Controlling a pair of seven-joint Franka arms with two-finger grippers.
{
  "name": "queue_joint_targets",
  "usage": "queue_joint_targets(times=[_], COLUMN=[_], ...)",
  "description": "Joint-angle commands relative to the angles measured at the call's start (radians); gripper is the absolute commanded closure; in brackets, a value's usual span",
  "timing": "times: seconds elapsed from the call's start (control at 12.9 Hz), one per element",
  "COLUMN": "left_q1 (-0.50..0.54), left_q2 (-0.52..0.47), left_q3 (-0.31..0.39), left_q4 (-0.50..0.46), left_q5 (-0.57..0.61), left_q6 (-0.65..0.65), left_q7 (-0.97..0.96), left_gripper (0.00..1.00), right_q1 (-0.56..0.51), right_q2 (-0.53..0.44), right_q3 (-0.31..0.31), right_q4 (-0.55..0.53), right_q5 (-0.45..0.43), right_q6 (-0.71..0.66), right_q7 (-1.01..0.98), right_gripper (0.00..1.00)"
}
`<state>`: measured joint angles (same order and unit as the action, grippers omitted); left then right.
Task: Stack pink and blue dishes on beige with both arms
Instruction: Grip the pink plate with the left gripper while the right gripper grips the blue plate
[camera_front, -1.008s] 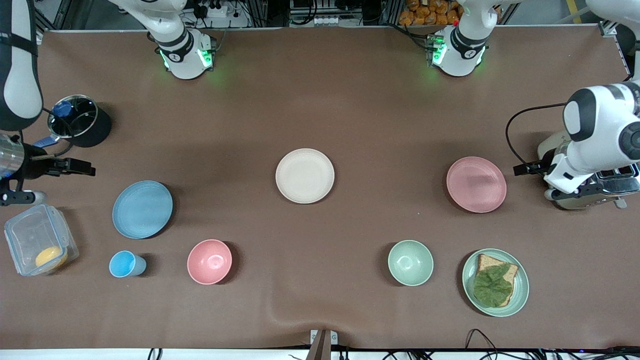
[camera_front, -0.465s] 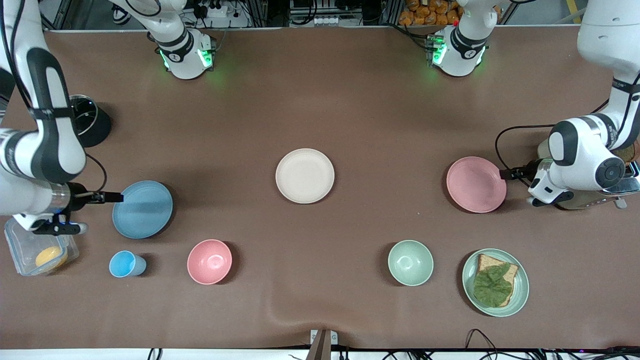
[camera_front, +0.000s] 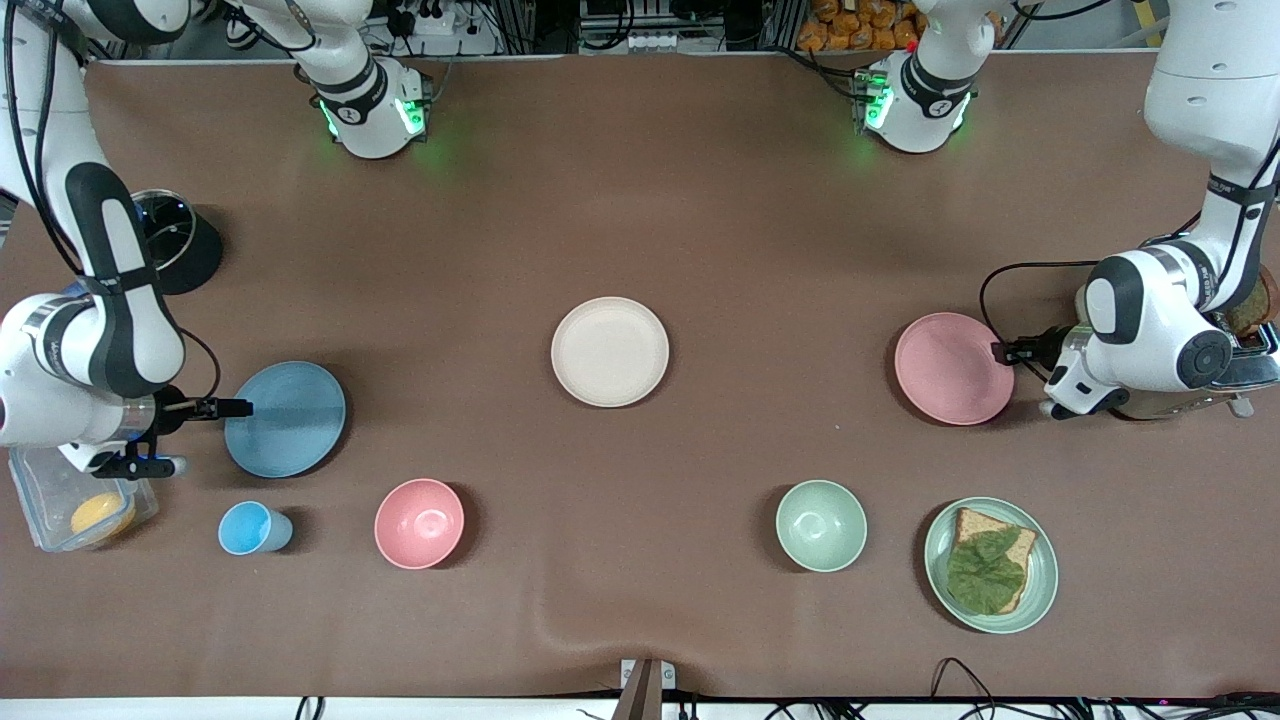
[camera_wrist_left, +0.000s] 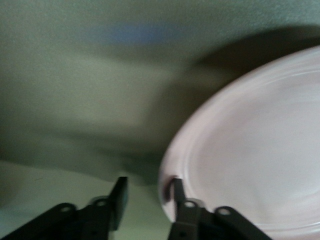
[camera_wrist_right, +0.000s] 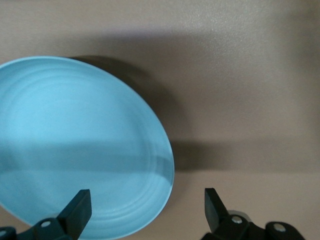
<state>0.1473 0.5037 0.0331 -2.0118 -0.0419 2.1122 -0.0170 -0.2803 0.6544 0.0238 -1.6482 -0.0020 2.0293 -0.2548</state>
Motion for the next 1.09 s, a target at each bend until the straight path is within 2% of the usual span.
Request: queue_joint_targets(times=[0.0, 0.08, 0.23, 0.31, 0.47, 0.54, 0.62, 0.7, 0.85, 1.01], left_q1=[-0.003, -0.003, -0.008, -0.008, 0.006, 0.005, 0.002, -0.003, -0.018, -0.044], left_q2=[0.010, 0.016, 0.016, 0.013, -0.005, -0.019, -0.025, -0.030, -0.025, -0.025], left_q3=[-0.001, -0.001, -0.002, -0.012, -0.051, -0.074, -0.113, -0.163, -0.281, -0.387], left_q4=[0.016, 0.019, 0.024, 0.027, 0.034, 0.062, 0.102, 0.157, 0.257, 0.300], left_q5=[-0.050, -0.058, -0.058, -0.058, -0.061, -0.064, -0.073, -0.078, -0.096, -0.098], left_q6=[-0.012, -0.012, -0.012, -0.018, -0.050, -0.098, -0.171, -0.245, -0.328, -0.334], left_q7=[0.023, 0.023, 0.026, 0.043, 0.087, 0.088, 0.086, 0.074, -0.022, -0.227], left_gripper=[0.92, 1.00, 1.00, 1.00, 1.00, 1.00, 1.00, 1.00, 1.00, 1.00], right_q1=[-0.016, -0.016, -0.019, -0.020, -0.023, -0.030, -0.030, -0.030, -0.030, -0.025], right_q2=[0.027, 0.040, 0.066, 0.073, 0.082, 0.090, 0.093, 0.094, 0.093, 0.091], right_q3=[0.018, 0.018, 0.018, 0.018, 0.018, 0.018, 0.018, 0.018, 0.018, 0.018], right_q4=[0.019, 0.019, 0.019, 0.018, 0.018, 0.019, 0.019, 0.018, 0.018, 0.019], right_q5=[-0.009, -0.010, -0.010, -0.010, -0.004, 0.002, 0.003, 0.005, 0.004, 0.004], right_q6=[0.002, 0.020, 0.057, 0.069, 0.069, 0.072, 0.077, 0.078, 0.074, 0.069], right_q7=[-0.009, -0.009, -0.009, -0.009, -0.009, -0.009, -0.009, -0.008, -0.007, -0.008], right_gripper=[0.00, 0.00, 0.00, 0.06, 0.57, 0.79, 0.94, 1.00, 1.00, 1.00])
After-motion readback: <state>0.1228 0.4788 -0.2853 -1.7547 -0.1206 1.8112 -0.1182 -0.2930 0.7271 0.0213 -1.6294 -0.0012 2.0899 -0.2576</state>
